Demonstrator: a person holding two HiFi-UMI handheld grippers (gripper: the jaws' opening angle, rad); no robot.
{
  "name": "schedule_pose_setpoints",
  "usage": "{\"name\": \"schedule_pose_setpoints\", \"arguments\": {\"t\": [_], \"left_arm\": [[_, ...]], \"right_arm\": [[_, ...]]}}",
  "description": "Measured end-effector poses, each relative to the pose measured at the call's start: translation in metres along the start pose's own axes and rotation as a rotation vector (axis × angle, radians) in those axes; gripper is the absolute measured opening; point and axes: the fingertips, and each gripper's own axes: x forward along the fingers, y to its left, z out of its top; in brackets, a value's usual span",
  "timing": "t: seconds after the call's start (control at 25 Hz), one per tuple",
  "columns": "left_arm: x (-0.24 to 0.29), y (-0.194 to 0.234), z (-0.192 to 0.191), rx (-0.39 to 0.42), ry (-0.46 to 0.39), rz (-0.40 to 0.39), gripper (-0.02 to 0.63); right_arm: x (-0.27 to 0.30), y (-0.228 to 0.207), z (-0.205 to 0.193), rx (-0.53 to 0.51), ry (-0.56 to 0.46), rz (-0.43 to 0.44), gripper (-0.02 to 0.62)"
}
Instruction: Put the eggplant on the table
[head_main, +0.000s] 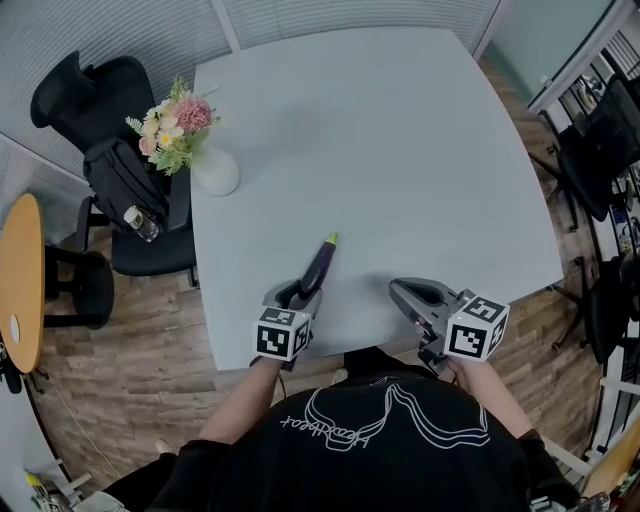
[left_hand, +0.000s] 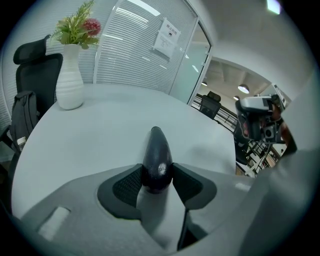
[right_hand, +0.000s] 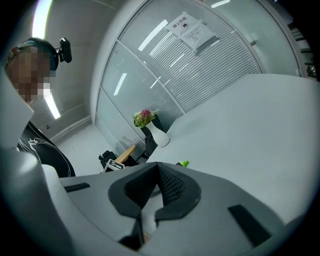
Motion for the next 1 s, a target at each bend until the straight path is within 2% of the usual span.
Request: {"name": "schedule_pose_setpoints", "arguments": {"t": [0.2, 0.48, 0.8, 1.0], "left_arm": [[0.000, 0.000, -0.002, 0.026, -0.002, 0.013, 0.196], [0.001, -0.001, -0.003, 0.020, -0.010, 0.018, 0.197], [-0.003, -0.001, 0.002, 0.032, -0.053, 0.050, 0.264], [-0.015, -0.006, 0.004, 0.015, -0.082, 0.047, 0.275]], "right_arm": [[0.000, 0.004, -0.012, 0.014, 0.021, -0.003, 0.008], [-0.003, 0.009, -0.017, 0.022, 0.020, 0.009, 0.008], [-0.010, 0.023, -0.017, 0.026, -0.026, 0.059, 0.008], [-0.018, 0.035, -0.017, 0.040, -0.062, 0.100, 0.008]]}}
